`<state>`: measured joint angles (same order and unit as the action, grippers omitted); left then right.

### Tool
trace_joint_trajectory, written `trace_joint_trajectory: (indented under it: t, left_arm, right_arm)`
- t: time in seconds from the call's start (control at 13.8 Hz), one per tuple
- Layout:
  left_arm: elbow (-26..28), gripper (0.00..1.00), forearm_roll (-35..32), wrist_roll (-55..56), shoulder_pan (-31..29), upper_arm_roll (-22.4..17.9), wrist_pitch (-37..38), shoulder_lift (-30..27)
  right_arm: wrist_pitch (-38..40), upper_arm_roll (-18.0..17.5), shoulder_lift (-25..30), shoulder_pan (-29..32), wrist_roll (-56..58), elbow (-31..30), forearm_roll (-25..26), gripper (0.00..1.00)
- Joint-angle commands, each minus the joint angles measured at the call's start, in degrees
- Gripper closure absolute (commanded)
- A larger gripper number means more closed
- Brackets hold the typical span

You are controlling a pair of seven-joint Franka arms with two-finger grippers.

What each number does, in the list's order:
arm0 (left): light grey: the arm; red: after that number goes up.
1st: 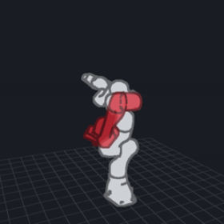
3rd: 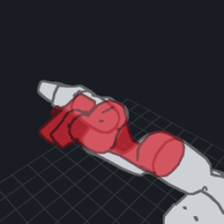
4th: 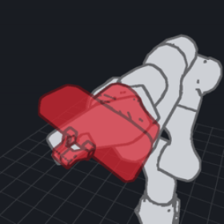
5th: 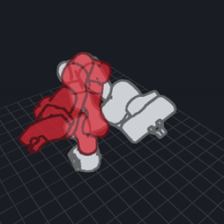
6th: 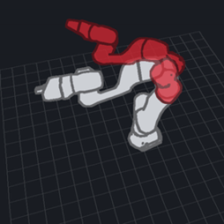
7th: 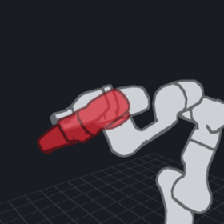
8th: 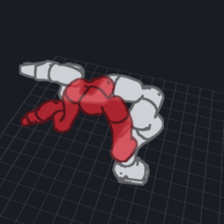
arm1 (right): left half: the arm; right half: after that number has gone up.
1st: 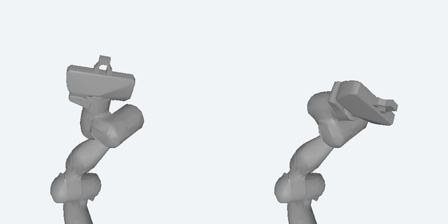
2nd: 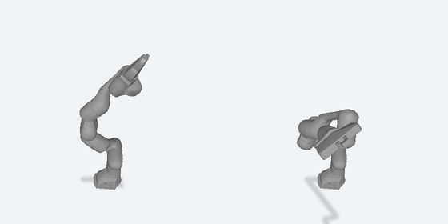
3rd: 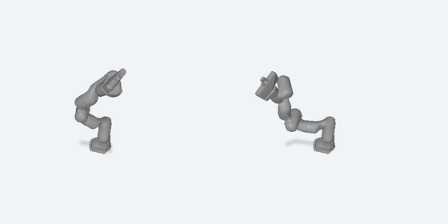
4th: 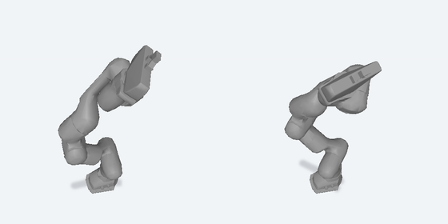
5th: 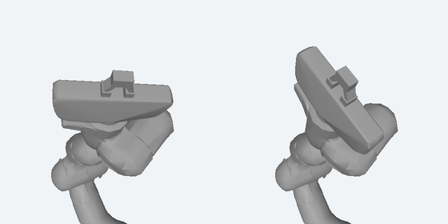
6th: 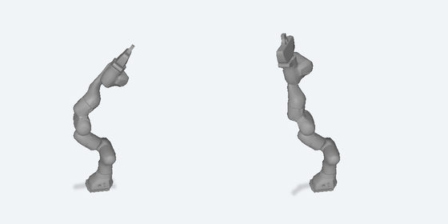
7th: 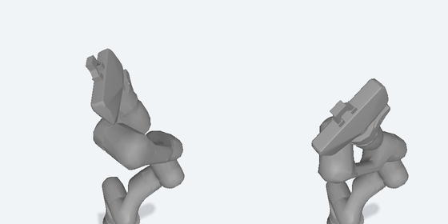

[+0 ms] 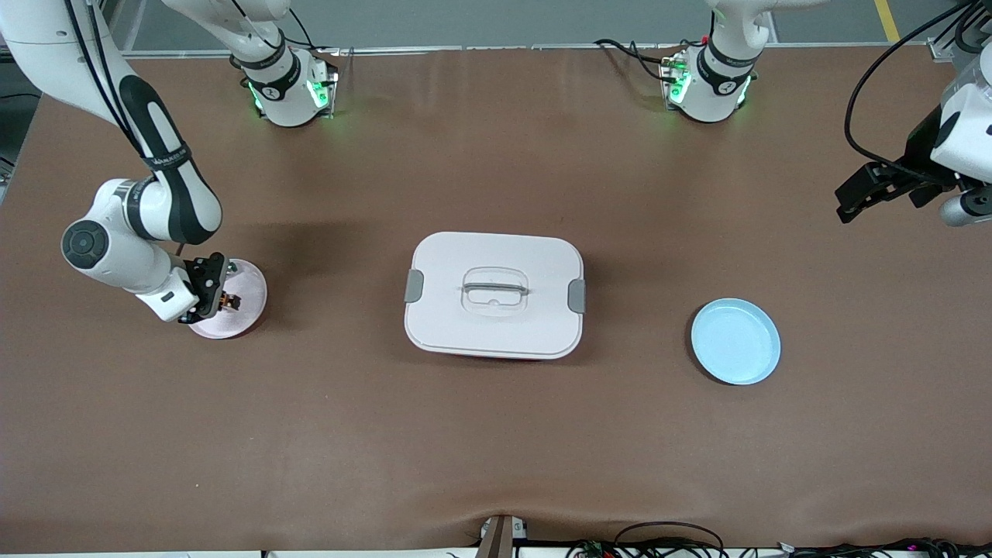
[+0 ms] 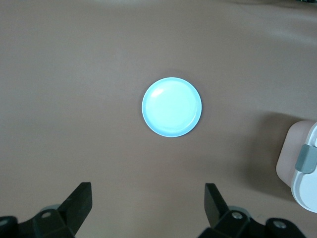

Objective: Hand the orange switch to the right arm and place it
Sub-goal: 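Lower the switch onto the white plate and open the right gripper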

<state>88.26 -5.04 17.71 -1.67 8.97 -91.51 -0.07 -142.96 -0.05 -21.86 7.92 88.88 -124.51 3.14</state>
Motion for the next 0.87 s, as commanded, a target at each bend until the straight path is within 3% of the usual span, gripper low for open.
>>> trace_joint_trajectory:
  t: [0.0,0.65,0.73,0.8]
  left_arm:
    - [2.0,0.0,0.9,-1.7,0.3,0.0,-1.6,-1.4]
    - [1.8,0.0,2.3,-7.5,-0.2,0.3,-2.9,-0.9]
    - [1.9,0.0,2.8,-7.6,-0.3,0.2,-3.3,-0.9]
    - [1.9,0.0,3.6,-7.8,-0.3,0.1,-3.5,-0.9]
  right_arm:
    - [-2.1,-1.1,-0.2,1.4,1.0,-0.9,0.1,1.0]
    - [-2.3,-1.1,-0.9,1.2,0.9,-1.3,-0.1,1.0]
    - [-2.3,-1.1,-0.8,1.2,0.7,-1.3,-0.1,0.9]
    - [-2.4,-1.1,-0.9,1.2,0.7,-1.2,-0.1,0.7]
